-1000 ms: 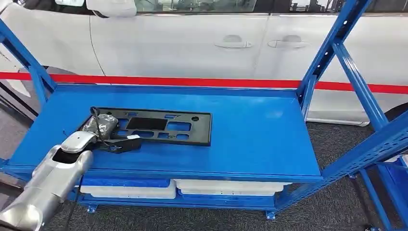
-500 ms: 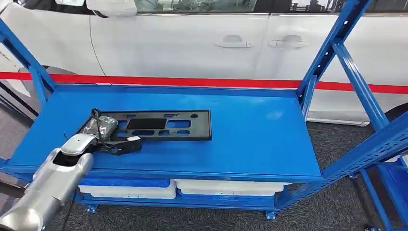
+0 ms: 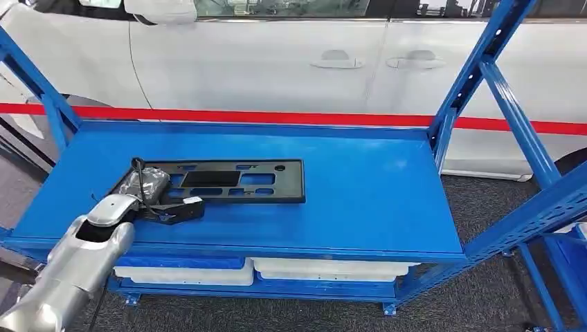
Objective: Take the parts from the cabinet and place them on the table.
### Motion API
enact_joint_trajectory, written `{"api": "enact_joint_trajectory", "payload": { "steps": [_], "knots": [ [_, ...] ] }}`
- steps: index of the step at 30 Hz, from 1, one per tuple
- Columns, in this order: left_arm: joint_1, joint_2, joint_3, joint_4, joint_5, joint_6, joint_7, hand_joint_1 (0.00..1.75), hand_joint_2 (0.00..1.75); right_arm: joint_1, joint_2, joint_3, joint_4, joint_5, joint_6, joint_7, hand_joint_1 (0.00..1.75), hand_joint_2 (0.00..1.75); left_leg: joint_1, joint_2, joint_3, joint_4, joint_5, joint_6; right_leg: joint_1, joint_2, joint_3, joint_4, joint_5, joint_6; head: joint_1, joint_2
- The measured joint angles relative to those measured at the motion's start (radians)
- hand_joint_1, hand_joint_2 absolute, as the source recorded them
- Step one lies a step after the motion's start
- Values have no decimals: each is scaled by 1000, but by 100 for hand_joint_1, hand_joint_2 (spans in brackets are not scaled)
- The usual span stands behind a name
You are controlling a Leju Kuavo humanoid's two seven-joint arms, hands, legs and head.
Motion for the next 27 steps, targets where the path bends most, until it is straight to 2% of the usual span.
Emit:
{"api": "enact_joint_trajectory", "payload": {
  "steps": [5,10,14,15,18,21,22,24,25,26,27],
  "knots": [
    [27,-13,24,-27,4,33,3,175,175,0,0,3,1,-4,-5,-3,0,0,0,0,-1,0,0,0,0,0,-1,0,0,0,0,0],
    [68,-32,58,-118,-17,87,27,175,175,0,0,4,3,-9,-15,-7,0,0,0,0,-1,0,1,0,0,0,-4,0,0,0,0,0],
    [102,-43,82,-224,-52,179,28,175,175,0,0,5,5,-14,-17,-10,0,0,0,0,-2,0,0,1,-1,0,-5,0,0,0,0,0],
    [120,-48,88,-282,-66,218,27,175,175,0,0,6,5,-15,-17,-11,0,0,0,0,-2,0,0,1,-1,0,-5,0,0,0,0,0],
    [157,-55,107,-407,-84,249,26,175,175,-1,0,8,5,-16,-19,-14,0,0,0,0,-3,0,-1,1,-1,-1,-5,0,-1,1,0,0],
    [194,-63,111,-500,-117,317,10,175,175,-1,0,11,6,-16,-19,-17,0,0,-1,0,-2,0,-2,1,-2,0,-5,0,-1,1,0,0],
    [208,-64,114,-534,-130,346,1,175,175,0,0,14,6,-16,-19,-18,0,0,-6,0,-3,7,-4,6,-7,1,-4,-6,2,6,0,0],
    [237,-69,114,-602,-158,377,-5,175,175,0,0,17,6,-16,-19,-18,0,0,-9,2,0,-5,10,25,-8,2,-2,-13,12,20,0,0],
    [248,-77,113,-628,-179,400,-8,175,175,0,0,18,8,-16,-19,-19,0,0,7,6,10,-33,28,29,-1,-1,-3,-13,5,23,0,0],
    [256,-82,113,-645,-197,417,-9,175,175,0,0,19,8,-16,-20,-19,0,0,5,8,13,-45,35,28,-4,-9,-7,-2,-11,30,0,0],
    [265,-84,113,-663,-213,434,-7,175,175,0,0,20,8,-16,-22,-20,0,0,7,10,12,-49,39,29,-8,-12,-26,43,-50,37,0,0]
  ]
}}
